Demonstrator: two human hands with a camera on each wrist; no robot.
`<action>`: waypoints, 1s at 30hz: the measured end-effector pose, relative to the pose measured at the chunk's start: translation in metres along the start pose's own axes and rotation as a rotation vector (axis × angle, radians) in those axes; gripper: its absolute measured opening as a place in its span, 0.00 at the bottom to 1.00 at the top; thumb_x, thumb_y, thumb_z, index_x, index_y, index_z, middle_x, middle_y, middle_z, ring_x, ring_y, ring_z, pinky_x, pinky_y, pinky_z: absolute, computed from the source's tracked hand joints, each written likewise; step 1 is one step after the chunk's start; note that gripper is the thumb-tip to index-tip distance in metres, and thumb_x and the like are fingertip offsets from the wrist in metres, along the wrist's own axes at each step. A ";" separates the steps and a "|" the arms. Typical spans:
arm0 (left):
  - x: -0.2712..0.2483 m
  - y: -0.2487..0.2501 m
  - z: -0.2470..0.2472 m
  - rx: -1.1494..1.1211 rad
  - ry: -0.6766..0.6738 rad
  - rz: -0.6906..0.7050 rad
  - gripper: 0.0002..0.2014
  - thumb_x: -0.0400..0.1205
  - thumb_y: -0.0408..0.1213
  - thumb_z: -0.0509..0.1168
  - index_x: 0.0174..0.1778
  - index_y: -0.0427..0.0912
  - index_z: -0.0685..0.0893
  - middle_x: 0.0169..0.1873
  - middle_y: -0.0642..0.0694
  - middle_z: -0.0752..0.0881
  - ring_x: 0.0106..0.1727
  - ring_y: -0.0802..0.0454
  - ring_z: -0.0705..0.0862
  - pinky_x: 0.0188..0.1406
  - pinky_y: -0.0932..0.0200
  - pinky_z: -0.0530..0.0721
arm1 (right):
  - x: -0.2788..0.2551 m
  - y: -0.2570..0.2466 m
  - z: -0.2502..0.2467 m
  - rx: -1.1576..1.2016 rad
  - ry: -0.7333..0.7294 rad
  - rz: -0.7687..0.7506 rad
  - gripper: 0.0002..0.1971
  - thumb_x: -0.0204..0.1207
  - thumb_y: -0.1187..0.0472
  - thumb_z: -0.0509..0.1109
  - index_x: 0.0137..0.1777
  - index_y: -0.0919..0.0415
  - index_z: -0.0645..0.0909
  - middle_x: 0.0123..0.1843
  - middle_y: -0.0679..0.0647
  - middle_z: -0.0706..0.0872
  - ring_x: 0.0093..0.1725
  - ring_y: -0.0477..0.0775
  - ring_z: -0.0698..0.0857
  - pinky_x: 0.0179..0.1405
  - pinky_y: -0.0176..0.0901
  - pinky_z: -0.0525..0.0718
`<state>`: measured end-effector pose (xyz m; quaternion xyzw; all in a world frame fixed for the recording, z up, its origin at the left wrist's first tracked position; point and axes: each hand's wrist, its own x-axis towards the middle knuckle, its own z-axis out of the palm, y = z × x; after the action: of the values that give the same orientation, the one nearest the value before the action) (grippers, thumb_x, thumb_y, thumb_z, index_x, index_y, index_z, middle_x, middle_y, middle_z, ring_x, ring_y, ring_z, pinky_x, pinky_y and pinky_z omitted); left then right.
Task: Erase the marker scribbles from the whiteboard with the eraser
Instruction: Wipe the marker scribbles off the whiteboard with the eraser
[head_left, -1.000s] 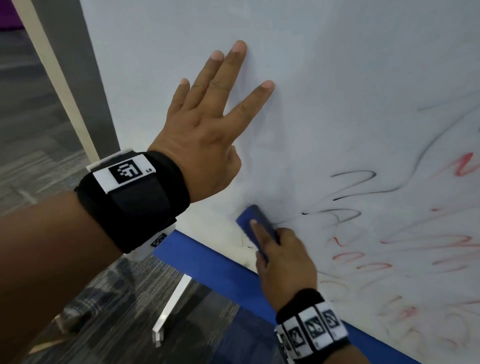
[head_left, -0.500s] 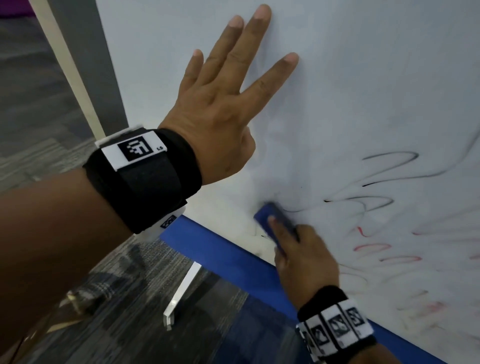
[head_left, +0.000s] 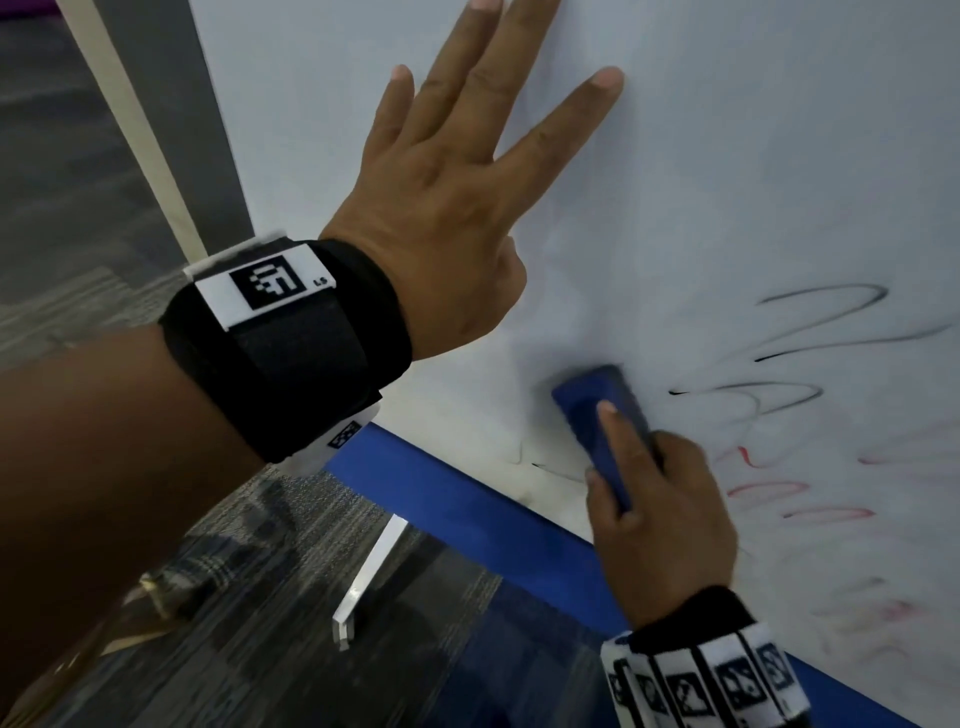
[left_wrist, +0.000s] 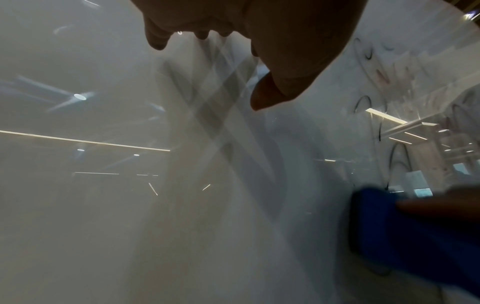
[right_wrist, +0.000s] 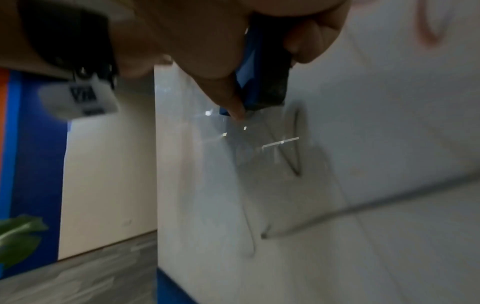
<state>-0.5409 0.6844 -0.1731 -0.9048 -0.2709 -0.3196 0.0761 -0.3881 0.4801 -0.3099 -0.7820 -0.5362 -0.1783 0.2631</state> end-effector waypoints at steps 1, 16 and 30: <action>0.000 0.000 0.001 0.001 0.004 -0.001 0.46 0.75 0.29 0.65 0.89 0.51 0.54 0.88 0.33 0.51 0.88 0.32 0.48 0.80 0.23 0.59 | 0.004 -0.001 0.000 0.011 0.022 0.027 0.37 0.68 0.61 0.79 0.76 0.43 0.71 0.49 0.56 0.77 0.41 0.60 0.81 0.31 0.47 0.81; -0.003 0.002 0.011 0.025 0.034 -0.041 0.44 0.75 0.30 0.64 0.89 0.50 0.56 0.86 0.32 0.57 0.87 0.31 0.54 0.82 0.26 0.58 | -0.034 -0.001 0.074 -0.001 -0.332 0.028 0.48 0.66 0.63 0.82 0.81 0.37 0.60 0.51 0.52 0.79 0.41 0.53 0.81 0.31 0.41 0.80; -0.041 -0.015 0.031 -0.041 -0.041 -0.015 0.44 0.73 0.28 0.65 0.88 0.49 0.60 0.87 0.31 0.52 0.88 0.31 0.49 0.78 0.22 0.62 | -0.058 0.029 0.103 -0.148 -0.687 -0.063 0.57 0.62 0.63 0.84 0.84 0.38 0.52 0.57 0.53 0.80 0.47 0.54 0.82 0.36 0.47 0.88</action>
<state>-0.5587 0.6883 -0.2232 -0.9105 -0.2724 -0.3070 0.0495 -0.3822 0.4907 -0.4306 -0.7963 -0.6030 0.0490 0.0044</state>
